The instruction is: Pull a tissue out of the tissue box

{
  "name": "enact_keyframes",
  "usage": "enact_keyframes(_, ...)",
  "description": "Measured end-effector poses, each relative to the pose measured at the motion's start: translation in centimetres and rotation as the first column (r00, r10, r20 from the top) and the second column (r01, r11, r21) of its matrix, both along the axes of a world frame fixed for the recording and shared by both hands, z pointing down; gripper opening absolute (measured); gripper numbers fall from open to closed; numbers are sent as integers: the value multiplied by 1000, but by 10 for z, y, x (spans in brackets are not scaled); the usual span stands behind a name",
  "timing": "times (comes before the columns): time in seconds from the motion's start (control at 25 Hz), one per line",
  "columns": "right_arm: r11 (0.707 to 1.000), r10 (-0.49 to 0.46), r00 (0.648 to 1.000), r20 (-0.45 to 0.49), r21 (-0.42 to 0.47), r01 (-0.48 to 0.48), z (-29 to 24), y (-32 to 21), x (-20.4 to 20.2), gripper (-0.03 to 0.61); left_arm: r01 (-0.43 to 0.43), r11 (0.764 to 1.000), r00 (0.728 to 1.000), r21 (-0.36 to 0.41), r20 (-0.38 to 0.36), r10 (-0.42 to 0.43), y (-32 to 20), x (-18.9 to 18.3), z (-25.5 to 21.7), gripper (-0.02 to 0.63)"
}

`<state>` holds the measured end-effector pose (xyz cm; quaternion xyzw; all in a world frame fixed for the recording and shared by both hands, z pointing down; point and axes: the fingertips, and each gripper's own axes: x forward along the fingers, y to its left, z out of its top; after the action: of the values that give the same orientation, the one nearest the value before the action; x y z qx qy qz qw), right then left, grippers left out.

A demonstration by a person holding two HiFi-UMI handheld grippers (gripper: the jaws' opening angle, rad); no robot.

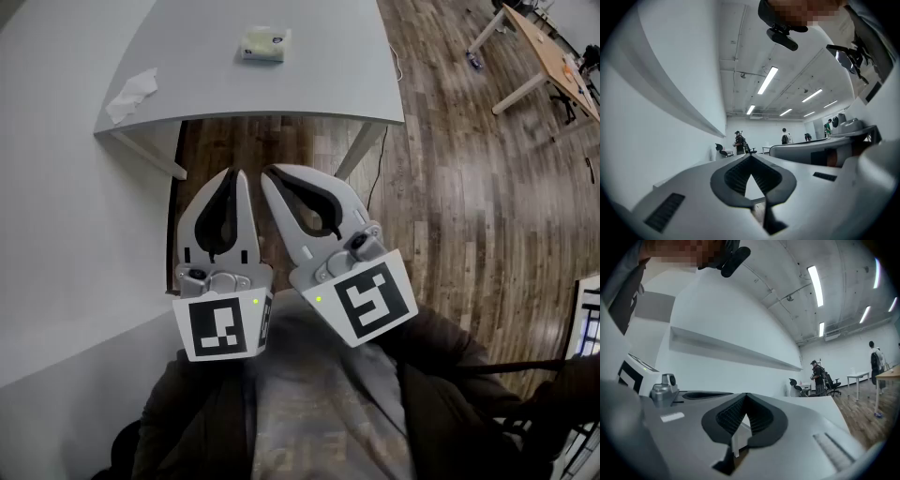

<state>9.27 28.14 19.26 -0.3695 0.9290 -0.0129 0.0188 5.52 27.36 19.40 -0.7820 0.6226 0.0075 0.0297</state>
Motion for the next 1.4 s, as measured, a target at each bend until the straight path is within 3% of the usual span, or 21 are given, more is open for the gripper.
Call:
enact_keyframes(0.36,1000,8,1000,25,10,-9,9,-18,16,0,2,1000,1000,0,11,-2,-16,16,12,-2)
enact_keyframes(0.6,998,13,999,42,-57,-11,24,-33,35,2,-25,997,999,-70,31,28,-24,36,32,-2)
enact_keyframes(0.84,996,54,997,47,-73,-51,27,-72,40,3,-19,995,999,-100,32,23,-60,28,40,-2)
enact_keyframes(1.12,989,96,995,-29,-110,-98,54,-165,18,3,-44,990,999,-132,2,45,-155,0,62,-2)
enact_keyframes(1.4,988,129,992,7,-87,-128,51,-290,-24,2,-124,980,992,-152,-2,125,-280,-31,71,-2)
